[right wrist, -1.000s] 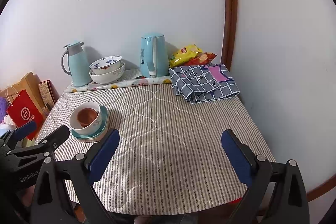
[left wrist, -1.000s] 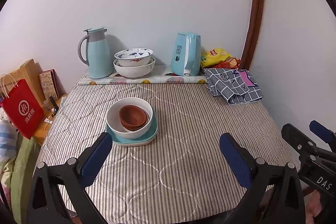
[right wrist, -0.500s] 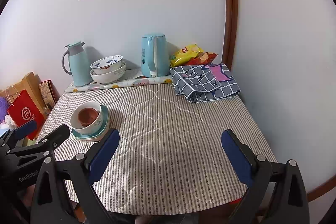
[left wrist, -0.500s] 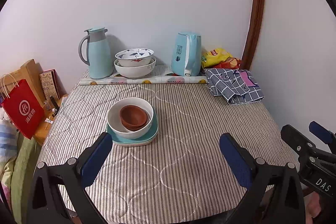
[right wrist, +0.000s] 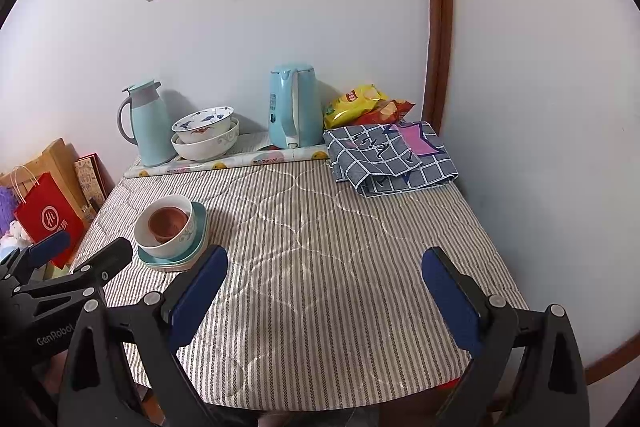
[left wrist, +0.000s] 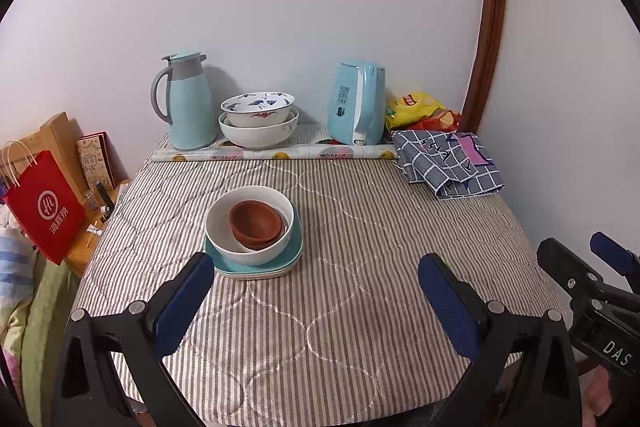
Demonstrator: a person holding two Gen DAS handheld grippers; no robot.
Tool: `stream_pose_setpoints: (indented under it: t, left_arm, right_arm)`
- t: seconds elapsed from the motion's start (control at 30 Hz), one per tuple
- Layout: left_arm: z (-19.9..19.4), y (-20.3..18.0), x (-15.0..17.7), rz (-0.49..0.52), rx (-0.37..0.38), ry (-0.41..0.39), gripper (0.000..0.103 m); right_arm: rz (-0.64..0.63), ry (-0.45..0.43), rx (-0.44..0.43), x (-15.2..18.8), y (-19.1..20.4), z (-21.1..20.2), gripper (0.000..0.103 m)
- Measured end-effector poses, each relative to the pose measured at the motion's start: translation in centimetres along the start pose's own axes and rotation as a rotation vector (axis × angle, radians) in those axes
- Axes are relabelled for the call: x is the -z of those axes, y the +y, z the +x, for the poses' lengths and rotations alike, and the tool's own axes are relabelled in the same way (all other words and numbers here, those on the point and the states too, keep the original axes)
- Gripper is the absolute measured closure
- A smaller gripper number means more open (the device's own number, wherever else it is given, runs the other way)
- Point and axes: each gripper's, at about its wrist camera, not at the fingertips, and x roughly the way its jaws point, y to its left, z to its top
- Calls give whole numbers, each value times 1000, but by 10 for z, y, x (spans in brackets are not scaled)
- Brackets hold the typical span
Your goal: Organize plates and bowls
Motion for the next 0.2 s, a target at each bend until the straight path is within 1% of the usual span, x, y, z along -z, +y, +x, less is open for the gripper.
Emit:
stream_pose_setpoints:
  t: [0.2]
  left_arm:
    - [2,0,-1,-3,-1,2,0]
  right_arm:
    - [-1,4,1,1,1,2,6]
